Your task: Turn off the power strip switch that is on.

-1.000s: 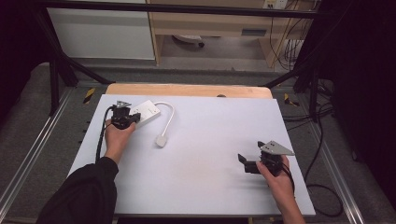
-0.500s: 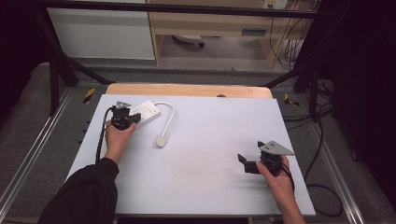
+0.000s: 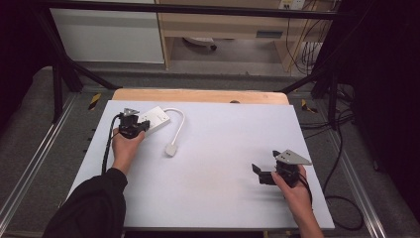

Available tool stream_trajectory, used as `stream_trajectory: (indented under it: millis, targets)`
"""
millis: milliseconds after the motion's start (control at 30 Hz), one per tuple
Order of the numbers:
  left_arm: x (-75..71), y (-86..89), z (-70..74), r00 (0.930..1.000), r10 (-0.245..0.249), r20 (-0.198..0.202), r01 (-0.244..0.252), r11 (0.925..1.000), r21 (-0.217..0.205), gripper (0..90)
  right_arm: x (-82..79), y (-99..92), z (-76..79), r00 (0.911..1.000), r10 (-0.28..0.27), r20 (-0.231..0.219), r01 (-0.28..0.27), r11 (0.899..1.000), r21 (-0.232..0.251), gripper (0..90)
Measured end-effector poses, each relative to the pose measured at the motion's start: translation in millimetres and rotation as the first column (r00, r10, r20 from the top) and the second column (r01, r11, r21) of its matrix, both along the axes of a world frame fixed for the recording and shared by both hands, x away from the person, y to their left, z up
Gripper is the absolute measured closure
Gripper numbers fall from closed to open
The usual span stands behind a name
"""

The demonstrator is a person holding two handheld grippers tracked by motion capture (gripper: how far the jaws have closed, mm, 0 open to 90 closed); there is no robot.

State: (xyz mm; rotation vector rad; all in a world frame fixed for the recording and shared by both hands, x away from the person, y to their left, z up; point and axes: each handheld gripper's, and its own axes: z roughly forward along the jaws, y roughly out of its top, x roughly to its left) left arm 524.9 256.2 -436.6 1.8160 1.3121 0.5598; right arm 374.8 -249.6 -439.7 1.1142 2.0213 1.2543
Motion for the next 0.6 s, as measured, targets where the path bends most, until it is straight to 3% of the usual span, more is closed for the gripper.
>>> stream_trajectory:
  millis: [233, 367, 600]
  targets:
    - [0.1, 0.2, -0.9, 1.0, 0.001, -0.01, -0.001, 0.9999, 0.017, 90.0, -0.1, 0.3, -0.1, 1.0, 0.0, -0.001, 0.0, 1.0, -0.001, 3.9]
    - [-0.2, 1.8, -1.4, 0.9999, 0.006, -0.013, -0.006, 1.0, -0.005, 90.0, -0.1, 0.7, -0.1, 1.0, 0.002, 0.0, -0.002, 1.0, -0.002, 3.9]
    - [-0.9, 2.5, -3.1, 1.0, -0.002, 0.003, 0.002, 1.0, -0.005, 90.0, 0.1, 0.7, -0.2, 1.0, 0.001, -0.001, -0.001, 1.0, -0.004, 3.9]
